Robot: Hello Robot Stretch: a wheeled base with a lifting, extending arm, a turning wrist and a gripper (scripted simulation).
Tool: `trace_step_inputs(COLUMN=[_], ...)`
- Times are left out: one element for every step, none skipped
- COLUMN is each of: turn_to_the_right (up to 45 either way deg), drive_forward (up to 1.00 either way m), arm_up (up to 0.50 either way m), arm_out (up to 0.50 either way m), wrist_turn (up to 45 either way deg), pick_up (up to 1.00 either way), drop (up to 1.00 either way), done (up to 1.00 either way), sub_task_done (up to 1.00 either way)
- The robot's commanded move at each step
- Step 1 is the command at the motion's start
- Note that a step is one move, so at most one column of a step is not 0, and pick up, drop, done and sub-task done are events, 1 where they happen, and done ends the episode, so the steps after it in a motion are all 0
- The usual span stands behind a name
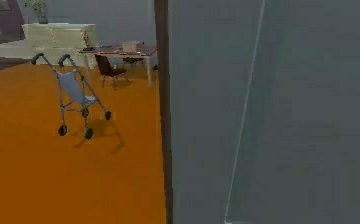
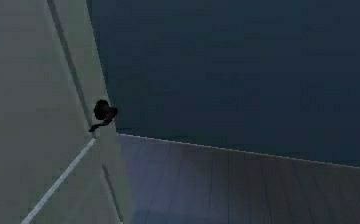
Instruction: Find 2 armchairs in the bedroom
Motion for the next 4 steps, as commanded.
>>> trace_step_inputs(turn_to_the_right=[-33.0, 0.0, -9.0, 0.0], drive_forward=[0.00, 0.20, 0.00, 1.00], arm_up=[0.00, 0.00, 0.00, 0.00], arm_out=[0.00, 0.00, 0.00, 0.00], wrist_turn=[0.0, 0.0, 0.0, 0.0], pick_up=[0.00, 0.00, 0.00, 0.00], drop=[0.00, 0.00, 0.00, 0.00], done=[0.00, 0.00, 0.00, 0.00], sub_task_done=[0.00, 0.00, 0.00, 0.00])
